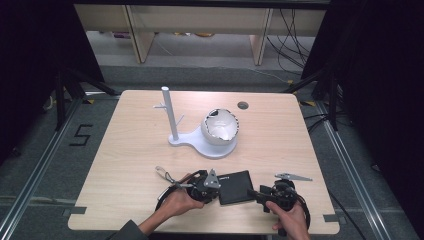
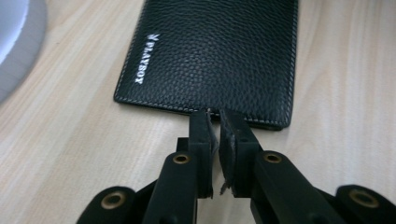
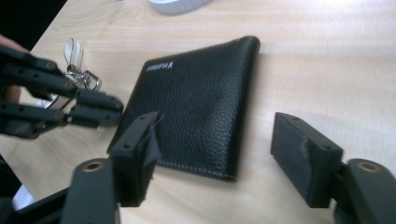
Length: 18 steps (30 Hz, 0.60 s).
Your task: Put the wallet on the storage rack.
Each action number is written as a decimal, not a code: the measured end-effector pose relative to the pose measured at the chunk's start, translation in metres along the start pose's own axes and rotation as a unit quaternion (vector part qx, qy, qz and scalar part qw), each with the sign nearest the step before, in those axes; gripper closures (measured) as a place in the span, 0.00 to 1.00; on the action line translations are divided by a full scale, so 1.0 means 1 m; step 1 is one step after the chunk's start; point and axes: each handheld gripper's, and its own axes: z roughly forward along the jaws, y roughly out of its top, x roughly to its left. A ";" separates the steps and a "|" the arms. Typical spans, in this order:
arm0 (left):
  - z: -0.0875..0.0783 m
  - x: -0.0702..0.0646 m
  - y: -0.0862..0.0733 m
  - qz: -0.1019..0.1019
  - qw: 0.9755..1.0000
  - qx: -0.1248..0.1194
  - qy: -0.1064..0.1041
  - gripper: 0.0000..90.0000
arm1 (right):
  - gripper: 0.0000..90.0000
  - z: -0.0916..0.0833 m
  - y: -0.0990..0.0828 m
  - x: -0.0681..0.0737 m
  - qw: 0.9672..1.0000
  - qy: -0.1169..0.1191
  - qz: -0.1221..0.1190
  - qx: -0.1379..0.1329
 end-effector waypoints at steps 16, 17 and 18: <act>0.000 0.001 0.000 -0.002 1.000 0.000 -0.006 0.93 | 0.50 0.028 0.028 -0.011 1.000 -0.002 -0.002 0.028; 0.000 0.001 0.000 -0.003 1.000 0.001 -0.007 0.93 | 0.50 0.030 0.028 -0.011 0.999 -0.002 0.000 0.032; 0.000 0.001 0.000 -0.003 1.000 0.001 -0.007 0.93 | 0.50 0.030 0.028 -0.011 0.999 -0.002 0.000 0.032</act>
